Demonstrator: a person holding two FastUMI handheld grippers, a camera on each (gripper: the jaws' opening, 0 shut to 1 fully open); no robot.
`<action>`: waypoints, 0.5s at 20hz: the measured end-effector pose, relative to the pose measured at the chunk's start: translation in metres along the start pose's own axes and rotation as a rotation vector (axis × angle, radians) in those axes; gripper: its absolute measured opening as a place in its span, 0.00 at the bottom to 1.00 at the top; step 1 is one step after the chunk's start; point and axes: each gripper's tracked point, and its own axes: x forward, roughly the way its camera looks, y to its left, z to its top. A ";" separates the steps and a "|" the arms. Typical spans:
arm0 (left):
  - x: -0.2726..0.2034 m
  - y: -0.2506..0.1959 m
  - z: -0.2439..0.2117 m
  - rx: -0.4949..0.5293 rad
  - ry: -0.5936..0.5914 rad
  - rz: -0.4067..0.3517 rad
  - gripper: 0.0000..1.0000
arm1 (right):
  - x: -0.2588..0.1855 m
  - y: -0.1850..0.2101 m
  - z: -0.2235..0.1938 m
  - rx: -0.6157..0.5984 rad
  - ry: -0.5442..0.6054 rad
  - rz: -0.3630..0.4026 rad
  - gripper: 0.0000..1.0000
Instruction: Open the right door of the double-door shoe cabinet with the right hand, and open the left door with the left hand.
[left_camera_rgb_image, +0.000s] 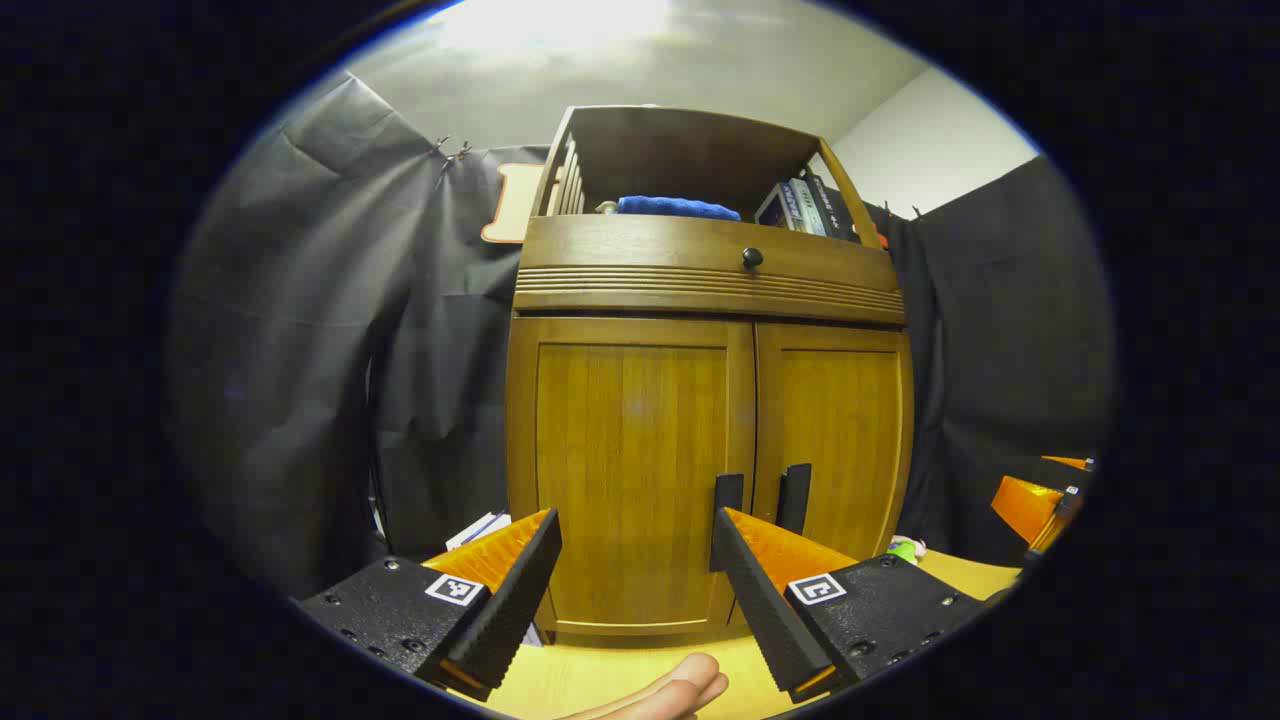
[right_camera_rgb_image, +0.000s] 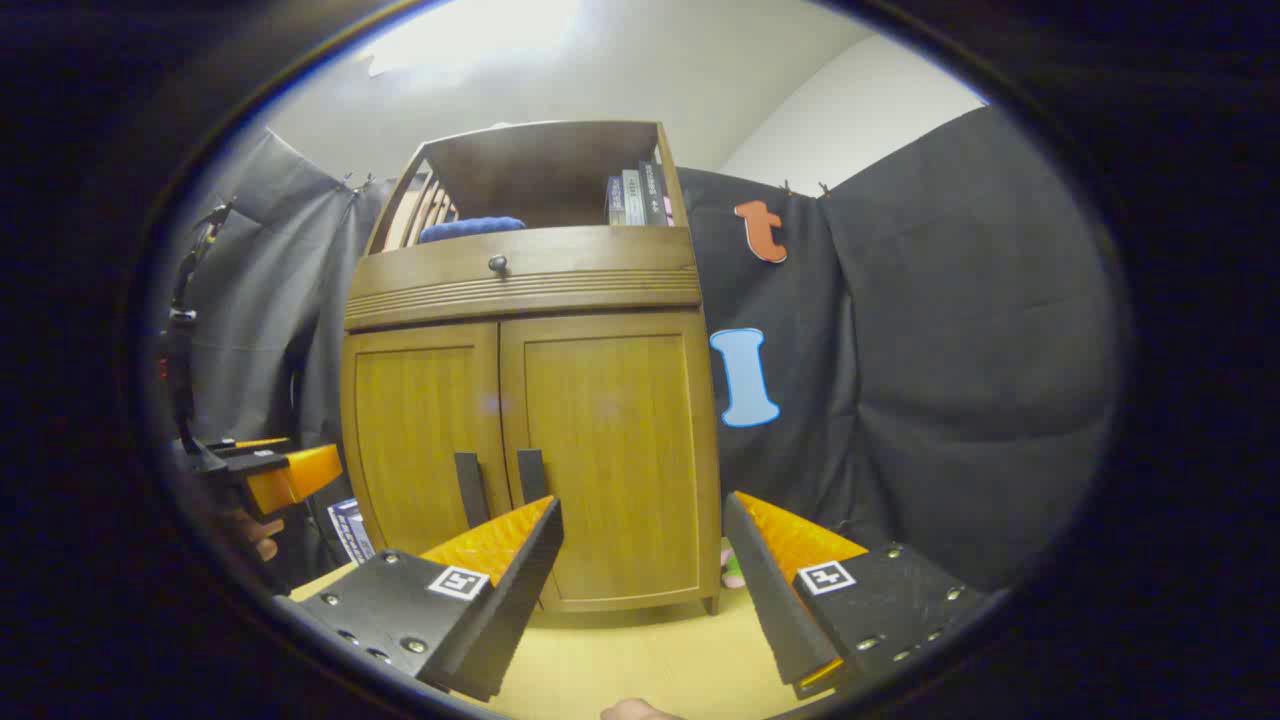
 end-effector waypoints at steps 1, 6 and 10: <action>0.001 0.005 0.001 -0.009 0.001 -0.003 0.92 | -0.001 0.000 -0.001 -0.016 0.001 0.005 0.97; -0.004 0.019 0.006 -0.054 0.013 -0.013 0.92 | -0.005 0.002 0.000 -0.006 -0.006 0.022 0.96; -0.011 0.020 0.011 -0.063 -0.005 -0.005 0.92 | -0.012 0.006 -0.010 -0.002 0.012 0.046 0.96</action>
